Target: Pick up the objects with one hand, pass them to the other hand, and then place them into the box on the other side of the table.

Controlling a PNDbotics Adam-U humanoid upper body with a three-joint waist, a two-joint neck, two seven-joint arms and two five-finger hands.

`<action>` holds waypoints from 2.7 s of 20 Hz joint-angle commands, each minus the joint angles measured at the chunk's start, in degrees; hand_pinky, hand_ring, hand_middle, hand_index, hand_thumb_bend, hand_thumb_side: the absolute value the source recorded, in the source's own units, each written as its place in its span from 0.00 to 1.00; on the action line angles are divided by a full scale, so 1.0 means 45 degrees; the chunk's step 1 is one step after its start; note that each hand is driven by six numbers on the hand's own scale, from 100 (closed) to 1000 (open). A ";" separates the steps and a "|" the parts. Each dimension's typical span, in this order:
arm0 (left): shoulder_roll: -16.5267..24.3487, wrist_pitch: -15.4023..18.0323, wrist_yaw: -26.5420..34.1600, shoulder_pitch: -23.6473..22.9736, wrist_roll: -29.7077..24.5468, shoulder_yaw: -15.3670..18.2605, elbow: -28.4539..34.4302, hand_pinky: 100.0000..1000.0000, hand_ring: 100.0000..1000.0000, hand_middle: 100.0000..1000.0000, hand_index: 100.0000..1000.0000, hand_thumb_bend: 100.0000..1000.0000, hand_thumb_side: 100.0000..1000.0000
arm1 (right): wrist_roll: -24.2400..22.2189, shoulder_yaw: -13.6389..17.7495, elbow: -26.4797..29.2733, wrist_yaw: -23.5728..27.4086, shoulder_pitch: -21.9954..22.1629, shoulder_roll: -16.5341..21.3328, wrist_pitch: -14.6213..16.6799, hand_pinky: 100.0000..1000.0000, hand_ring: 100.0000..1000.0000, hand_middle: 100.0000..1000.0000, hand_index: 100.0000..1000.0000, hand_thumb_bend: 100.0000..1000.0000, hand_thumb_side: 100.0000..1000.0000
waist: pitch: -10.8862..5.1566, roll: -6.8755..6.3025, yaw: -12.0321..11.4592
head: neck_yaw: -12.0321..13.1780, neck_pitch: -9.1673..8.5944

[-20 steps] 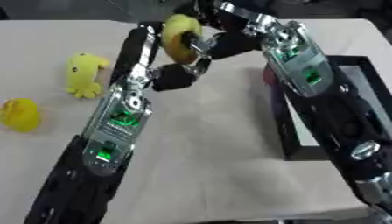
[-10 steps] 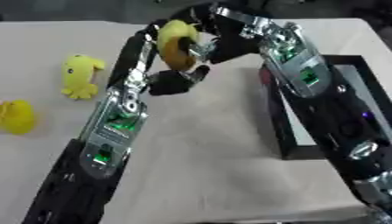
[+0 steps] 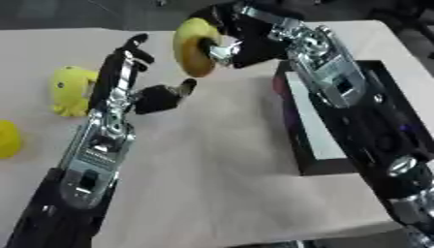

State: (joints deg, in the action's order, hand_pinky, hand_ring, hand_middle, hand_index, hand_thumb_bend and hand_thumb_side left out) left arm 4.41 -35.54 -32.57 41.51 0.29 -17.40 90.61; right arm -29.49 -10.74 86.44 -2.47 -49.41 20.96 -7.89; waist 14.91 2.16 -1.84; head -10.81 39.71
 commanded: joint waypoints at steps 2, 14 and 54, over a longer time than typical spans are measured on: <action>0.1072 -0.0012 0.0723 -0.0088 -0.0059 0.0271 0.0772 0.86 0.69 0.63 0.92 0.44 0.17 | 0.0728 0.0579 0.0533 0.0204 0.0266 0.1076 0.0002 0.98 1.00 0.91 0.46 0.00 0.11 | -0.0479 -0.0224 0.0056 | -0.0370 0.0108; 0.4798 -0.0145 0.3088 -0.0785 0.0820 0.0950 0.3001 0.84 0.66 0.61 0.92 0.32 0.25 | 0.2988 0.2179 0.0915 -0.0146 0.3325 0.3855 0.0468 0.95 1.00 0.93 0.47 0.00 0.11 | -0.0522 -0.0514 0.0275 | -0.0805 0.0115; 0.8481 -0.0833 0.5094 -0.1303 0.1555 0.1768 0.3035 0.86 0.72 0.67 0.90 0.42 0.19 | 0.4421 0.3795 -0.0071 0.0002 0.5724 0.4980 0.2966 1.00 1.00 1.00 1.00 0.00 0.25 | -0.0607 -0.0721 0.0240 | 0.0769 0.0075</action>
State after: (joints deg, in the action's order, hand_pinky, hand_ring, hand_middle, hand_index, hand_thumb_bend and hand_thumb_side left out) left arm 39.34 -38.83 -9.14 34.56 8.50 -9.75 104.49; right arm -9.79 5.61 84.87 -3.72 -22.84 41.48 5.63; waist 14.28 -0.37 -0.78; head -7.77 39.75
